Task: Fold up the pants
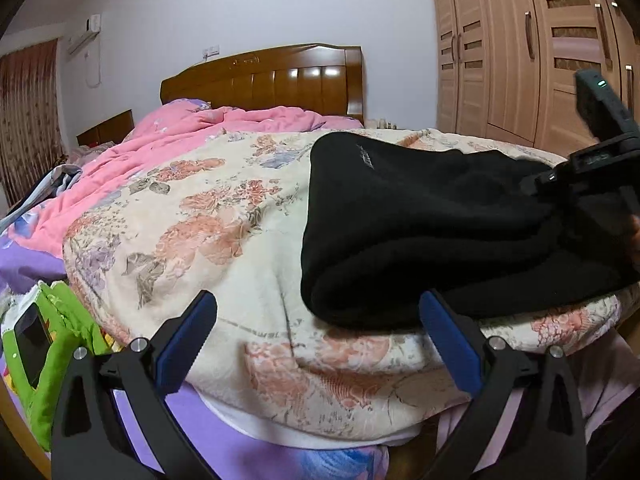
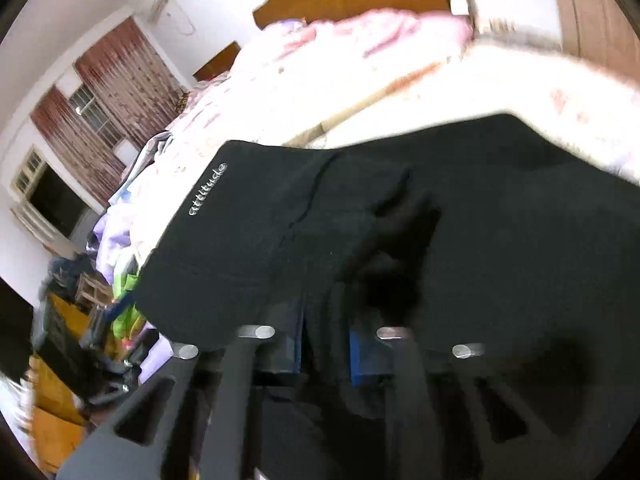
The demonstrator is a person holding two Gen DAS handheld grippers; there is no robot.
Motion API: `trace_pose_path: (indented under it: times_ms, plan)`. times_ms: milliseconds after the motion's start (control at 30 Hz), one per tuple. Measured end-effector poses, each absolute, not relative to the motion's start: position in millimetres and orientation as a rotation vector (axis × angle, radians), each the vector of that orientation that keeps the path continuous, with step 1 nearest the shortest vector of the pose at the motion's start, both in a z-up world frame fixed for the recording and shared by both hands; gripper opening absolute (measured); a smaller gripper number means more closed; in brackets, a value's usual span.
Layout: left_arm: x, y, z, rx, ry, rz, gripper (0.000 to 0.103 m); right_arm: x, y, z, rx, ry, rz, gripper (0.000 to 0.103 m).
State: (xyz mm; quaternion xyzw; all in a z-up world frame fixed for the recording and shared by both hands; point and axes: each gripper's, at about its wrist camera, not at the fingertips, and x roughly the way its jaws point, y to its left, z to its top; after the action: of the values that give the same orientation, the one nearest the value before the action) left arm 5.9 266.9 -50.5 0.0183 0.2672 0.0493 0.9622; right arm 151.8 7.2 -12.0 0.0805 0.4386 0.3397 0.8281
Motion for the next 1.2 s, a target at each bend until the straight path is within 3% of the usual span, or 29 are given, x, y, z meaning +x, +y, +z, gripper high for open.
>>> trace_pose_path:
  times_ms: [467, 800, 1200]
  plan:
    - [37.9, 257.8, -54.3, 0.148, 0.591, 0.150, 0.101, 129.9, -11.6, 30.3, 0.183, 0.747, 0.724, 0.018]
    - [48.2, 268.8, -52.7, 0.119, 0.605, 0.216, 0.102, 128.6, -47.0, -23.1, 0.285, 0.863, 0.662, 0.018]
    - [51.4, 269.9, -55.5, 0.098, 0.625, 0.215, 0.102, 118.9, -56.3, -34.0, 0.273, 0.853, 0.632, 0.019]
